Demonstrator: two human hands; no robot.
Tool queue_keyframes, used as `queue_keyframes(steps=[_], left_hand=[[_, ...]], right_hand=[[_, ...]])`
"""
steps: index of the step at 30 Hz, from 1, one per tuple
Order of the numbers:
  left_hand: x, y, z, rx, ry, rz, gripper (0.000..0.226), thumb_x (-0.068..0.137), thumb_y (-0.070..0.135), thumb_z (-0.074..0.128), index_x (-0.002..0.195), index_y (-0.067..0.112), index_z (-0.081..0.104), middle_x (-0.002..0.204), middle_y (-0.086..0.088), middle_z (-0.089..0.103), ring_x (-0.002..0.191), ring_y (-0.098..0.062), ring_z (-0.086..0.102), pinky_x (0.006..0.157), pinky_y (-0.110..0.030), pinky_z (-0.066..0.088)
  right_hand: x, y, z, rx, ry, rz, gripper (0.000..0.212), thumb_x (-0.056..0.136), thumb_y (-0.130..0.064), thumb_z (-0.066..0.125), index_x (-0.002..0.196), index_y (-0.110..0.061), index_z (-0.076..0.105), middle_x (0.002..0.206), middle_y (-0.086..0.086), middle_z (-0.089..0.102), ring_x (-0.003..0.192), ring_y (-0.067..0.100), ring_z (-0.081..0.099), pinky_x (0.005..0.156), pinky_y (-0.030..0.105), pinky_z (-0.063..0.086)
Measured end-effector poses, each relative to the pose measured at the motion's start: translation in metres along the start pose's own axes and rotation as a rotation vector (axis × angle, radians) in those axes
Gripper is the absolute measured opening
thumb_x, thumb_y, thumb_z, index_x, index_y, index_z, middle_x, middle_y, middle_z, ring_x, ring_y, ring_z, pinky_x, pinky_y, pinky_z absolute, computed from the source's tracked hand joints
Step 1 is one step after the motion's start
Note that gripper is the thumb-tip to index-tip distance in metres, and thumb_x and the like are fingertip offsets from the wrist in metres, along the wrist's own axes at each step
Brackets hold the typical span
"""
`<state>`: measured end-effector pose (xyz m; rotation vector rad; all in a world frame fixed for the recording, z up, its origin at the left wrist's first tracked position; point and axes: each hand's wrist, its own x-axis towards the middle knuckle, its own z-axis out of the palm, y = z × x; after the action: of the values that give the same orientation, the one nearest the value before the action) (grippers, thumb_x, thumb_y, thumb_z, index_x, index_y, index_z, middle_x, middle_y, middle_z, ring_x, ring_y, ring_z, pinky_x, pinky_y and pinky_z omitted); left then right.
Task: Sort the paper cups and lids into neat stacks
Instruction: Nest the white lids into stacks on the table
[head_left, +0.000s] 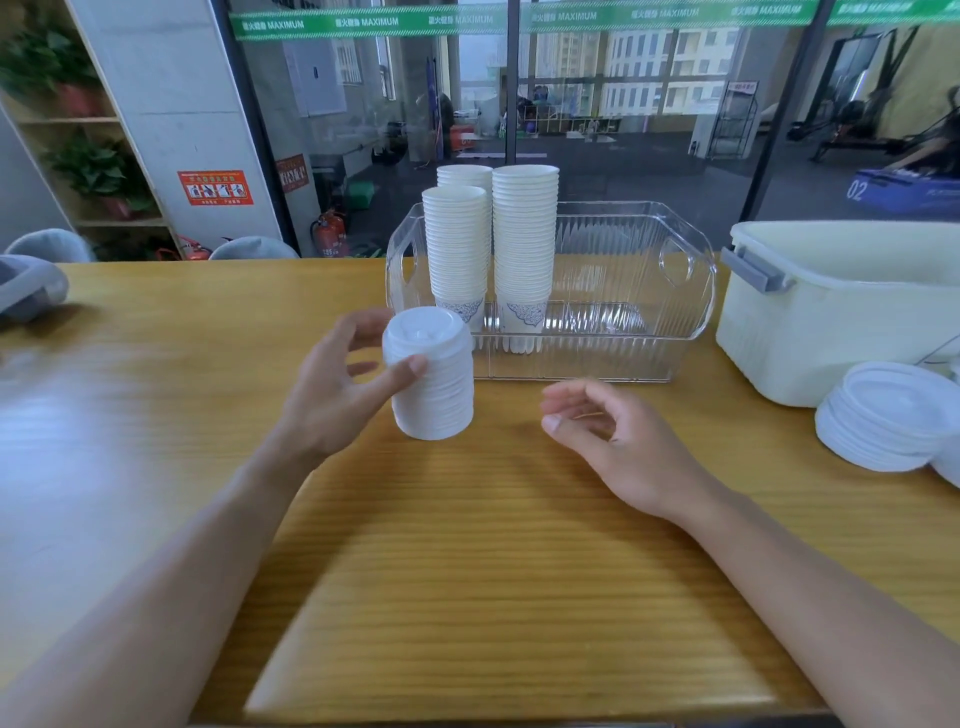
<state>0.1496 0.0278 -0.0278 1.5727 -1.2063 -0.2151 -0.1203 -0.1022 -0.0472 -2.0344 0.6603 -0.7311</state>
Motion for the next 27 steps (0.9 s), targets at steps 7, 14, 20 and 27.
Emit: queue_keyframes(steps=[7, 14, 20, 27], left_hand=[[-0.017, 0.03, 0.009, 0.076, 0.291, 0.313, 0.056, 0.093, 0.043, 0.066, 0.136, 0.009, 0.057, 0.136, 0.0, 0.062, 0.13, -0.016, 0.056, 0.11, -0.043, 0.047], [-0.059, 0.071, 0.067, 0.038, 0.056, 0.408, 0.038, 0.091, 0.028, 0.069, 0.126, 0.016, 0.065, 0.125, 0.009, 0.068, 0.121, -0.018, 0.06, 0.105, -0.034, 0.047], [-0.076, 0.087, 0.123, 0.049, -0.233, 0.36, 0.043, 0.088, 0.027, 0.073, 0.13, 0.024, 0.063, 0.125, 0.017, 0.067, 0.124, -0.007, 0.06, 0.102, -0.027, 0.048], [-0.075, 0.105, 0.211, 0.13, -0.473, 0.275, 0.059, 0.091, 0.032, 0.077, 0.143, 0.028, 0.05, 0.134, 0.014, 0.059, 0.124, 0.001, 0.055, 0.106, -0.026, 0.047]], right_hand=[[-0.006, -0.002, -0.005, -0.009, 0.076, -0.008, 0.023, 0.097, -0.027, 0.07, 0.12, -0.03, 0.067, 0.112, -0.016, 0.072, 0.106, -0.005, 0.064, 0.09, 0.008, 0.046], [-0.038, 0.002, -0.02, -0.053, 0.145, 0.045, 0.024, 0.098, -0.031, 0.069, 0.121, -0.031, 0.068, 0.116, -0.021, 0.068, 0.109, -0.008, 0.061, 0.091, 0.01, 0.045], [-0.079, 0.012, -0.05, -0.193, 0.211, 0.002, 0.025, 0.099, -0.034, 0.067, 0.124, -0.034, 0.066, 0.12, -0.023, 0.066, 0.117, -0.005, 0.057, 0.099, 0.018, 0.045], [-0.125, 0.039, -0.12, -0.309, 0.386, 0.041, 0.026, 0.097, -0.031, 0.069, 0.123, -0.03, 0.067, 0.121, -0.021, 0.064, 0.115, -0.005, 0.055, 0.1, 0.014, 0.043]])
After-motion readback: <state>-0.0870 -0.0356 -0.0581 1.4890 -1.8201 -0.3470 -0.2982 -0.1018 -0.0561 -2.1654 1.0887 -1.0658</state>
